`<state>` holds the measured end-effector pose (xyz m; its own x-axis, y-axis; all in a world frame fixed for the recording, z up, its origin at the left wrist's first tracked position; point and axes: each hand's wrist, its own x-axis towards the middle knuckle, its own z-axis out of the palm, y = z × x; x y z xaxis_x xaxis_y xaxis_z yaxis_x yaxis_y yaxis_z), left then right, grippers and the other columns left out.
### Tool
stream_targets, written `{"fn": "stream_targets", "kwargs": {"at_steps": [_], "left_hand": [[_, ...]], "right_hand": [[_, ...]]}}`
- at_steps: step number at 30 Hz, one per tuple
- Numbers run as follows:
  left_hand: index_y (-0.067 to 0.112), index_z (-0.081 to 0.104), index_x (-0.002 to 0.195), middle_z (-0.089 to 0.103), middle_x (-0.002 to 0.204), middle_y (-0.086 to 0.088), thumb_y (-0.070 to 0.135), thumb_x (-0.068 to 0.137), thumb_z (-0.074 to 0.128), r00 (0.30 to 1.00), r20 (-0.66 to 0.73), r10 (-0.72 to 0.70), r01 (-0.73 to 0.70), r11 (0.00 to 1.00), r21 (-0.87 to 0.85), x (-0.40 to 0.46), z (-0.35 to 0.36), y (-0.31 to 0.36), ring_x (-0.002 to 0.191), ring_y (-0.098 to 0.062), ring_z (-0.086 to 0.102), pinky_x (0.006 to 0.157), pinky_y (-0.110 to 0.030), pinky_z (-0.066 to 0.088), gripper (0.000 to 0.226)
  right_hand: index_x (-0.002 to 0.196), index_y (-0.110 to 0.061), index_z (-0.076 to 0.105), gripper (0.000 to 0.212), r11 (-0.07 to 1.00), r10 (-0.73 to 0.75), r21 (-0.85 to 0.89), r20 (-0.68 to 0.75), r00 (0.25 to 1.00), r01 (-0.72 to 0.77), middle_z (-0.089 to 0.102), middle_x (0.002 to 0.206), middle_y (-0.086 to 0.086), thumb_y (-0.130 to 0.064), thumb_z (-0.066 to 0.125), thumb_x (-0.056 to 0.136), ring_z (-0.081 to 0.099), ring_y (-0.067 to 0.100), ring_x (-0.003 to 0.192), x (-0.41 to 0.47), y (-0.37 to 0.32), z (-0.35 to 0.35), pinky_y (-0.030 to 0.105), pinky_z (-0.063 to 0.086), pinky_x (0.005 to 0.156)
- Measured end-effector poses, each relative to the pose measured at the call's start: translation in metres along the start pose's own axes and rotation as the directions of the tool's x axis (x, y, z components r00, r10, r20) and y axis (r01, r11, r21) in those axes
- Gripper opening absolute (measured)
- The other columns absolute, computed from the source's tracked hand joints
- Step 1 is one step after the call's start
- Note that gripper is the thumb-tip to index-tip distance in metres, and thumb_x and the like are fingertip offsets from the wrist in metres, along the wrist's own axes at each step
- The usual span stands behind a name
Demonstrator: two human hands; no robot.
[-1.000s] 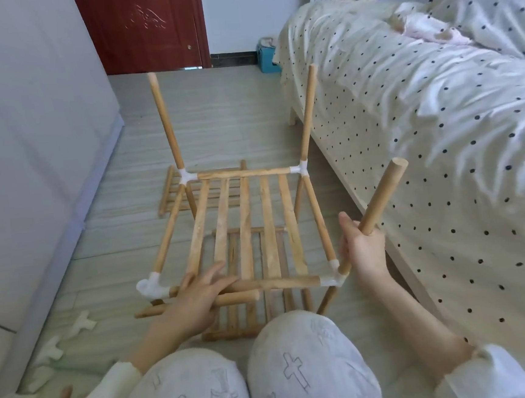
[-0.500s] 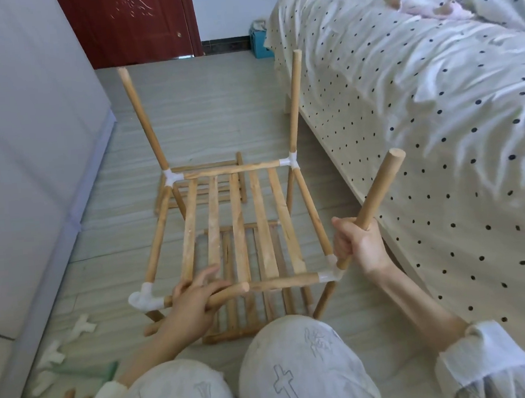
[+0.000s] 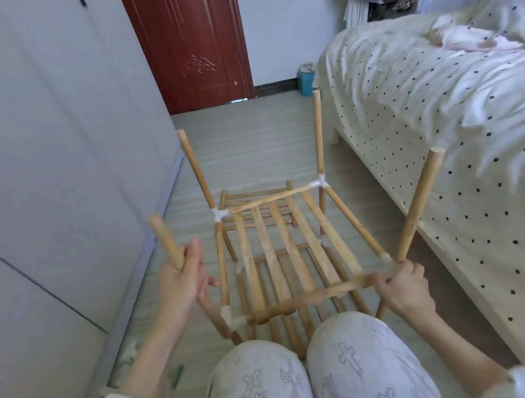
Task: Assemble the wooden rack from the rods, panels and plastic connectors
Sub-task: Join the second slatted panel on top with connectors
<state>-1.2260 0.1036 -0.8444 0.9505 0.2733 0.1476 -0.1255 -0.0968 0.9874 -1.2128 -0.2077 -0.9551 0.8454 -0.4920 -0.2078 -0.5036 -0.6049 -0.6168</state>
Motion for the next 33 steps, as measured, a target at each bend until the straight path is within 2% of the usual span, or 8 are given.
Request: {"fn": "stream_targets", "kwargs": {"at_steps": [3,6,9,11,13,17,20,33], "left_hand": [[0.014,0.038,0.068,0.029,0.041,0.009,0.014,0.099,0.041,0.997,-0.082,0.008,-0.029,0.966,-0.258,0.007,-0.024,0.011,0.037,-0.007,0.029,0.053,-0.022,0.049,0.03],[0.017,0.04,0.073,0.035,0.044,0.009,0.011,0.099,0.04,0.992,-0.125,0.002,-0.037,0.959,-0.281,0.003,-0.033,0.008,0.042,-0.007,0.035,0.056,-0.02,0.049,0.026],[0.018,0.039,0.07,0.037,0.047,0.01,0.014,0.1,0.038,0.986,-0.157,0.049,-0.079,0.979,-0.189,-0.004,-0.034,-0.004,0.046,-0.008,0.036,0.064,-0.026,0.048,0.031],[0.018,0.038,0.07,0.037,0.047,0.011,0.015,0.1,0.039,0.982,-0.184,0.046,-0.079,0.981,-0.175,-0.005,-0.035,-0.011,0.047,-0.007,0.037,0.068,-0.031,0.046,0.031],[0.018,0.037,0.07,0.038,0.047,0.011,0.014,0.1,0.039,0.978,-0.206,0.025,-0.067,0.977,-0.201,-0.004,-0.035,-0.016,0.047,-0.007,0.038,0.068,-0.031,0.045,0.03],[0.017,0.037,0.068,0.037,0.047,0.01,0.012,0.1,0.04,0.975,-0.219,0.025,-0.077,0.97,-0.23,-0.005,-0.032,-0.021,0.048,-0.008,0.037,0.067,-0.031,0.044,0.032],[0.017,0.037,0.069,0.037,0.047,0.011,0.01,0.1,0.039,0.972,-0.233,0.038,-0.096,0.965,-0.244,-0.005,-0.029,-0.021,0.047,-0.007,0.037,0.064,-0.027,0.045,0.031],[0.013,0.034,0.067,0.035,0.042,0.004,0.01,0.099,0.038,0.971,-0.191,0.146,-0.157,0.987,-0.041,-0.013,-0.01,-0.019,0.039,-0.01,0.035,0.045,-0.029,0.041,0.033]], "right_hand": [[0.127,-0.009,0.037,0.057,0.975,-0.04,-0.216,0.047,0.998,0.049,0.045,0.127,0.012,-0.051,0.043,0.09,0.045,0.031,0.118,-0.026,0.006,0.018,0.047,0.043,0.093],[0.118,-0.015,0.047,0.039,0.9,-0.253,-0.335,0.122,0.96,0.28,0.052,0.121,0.005,-0.045,0.041,0.094,0.049,0.024,0.113,-0.032,-0.014,0.019,0.041,0.046,0.089],[0.133,-0.023,0.047,0.045,0.647,-0.583,-0.381,0.311,0.751,0.661,0.044,0.136,0.001,-0.044,0.046,0.093,0.037,0.021,0.13,-0.029,-0.041,0.025,0.039,0.031,0.106],[0.14,-0.027,0.04,0.056,0.569,-0.59,-0.301,0.499,0.635,0.765,0.034,0.147,0.001,-0.055,0.041,0.091,0.031,0.019,0.136,-0.025,-0.055,0.034,0.036,0.024,0.111],[0.144,-0.03,0.031,0.068,0.551,-0.484,-0.317,0.633,0.604,0.772,0.018,0.155,-0.002,-0.066,0.029,0.087,0.028,0.018,0.138,-0.022,-0.059,0.047,0.037,0.016,0.115],[0.143,-0.039,0.026,0.048,0.436,-0.483,-0.436,0.625,0.613,0.788,-0.006,0.158,-0.008,-0.052,0.031,0.097,0.022,0.014,0.14,-0.019,-0.048,0.061,0.04,0.002,0.116],[0.142,-0.041,0.025,0.055,0.431,-0.482,-0.446,0.621,0.618,0.784,-0.007,0.158,-0.008,-0.059,0.02,0.091,0.02,0.011,0.14,-0.019,-0.046,0.06,0.038,0.002,0.115],[0.141,-0.041,0.031,0.046,0.434,-0.547,-0.436,0.568,0.615,0.789,0.001,0.158,-0.007,-0.05,0.035,0.096,0.024,0.017,0.139,-0.016,-0.041,0.069,0.04,0.007,0.115]]}}
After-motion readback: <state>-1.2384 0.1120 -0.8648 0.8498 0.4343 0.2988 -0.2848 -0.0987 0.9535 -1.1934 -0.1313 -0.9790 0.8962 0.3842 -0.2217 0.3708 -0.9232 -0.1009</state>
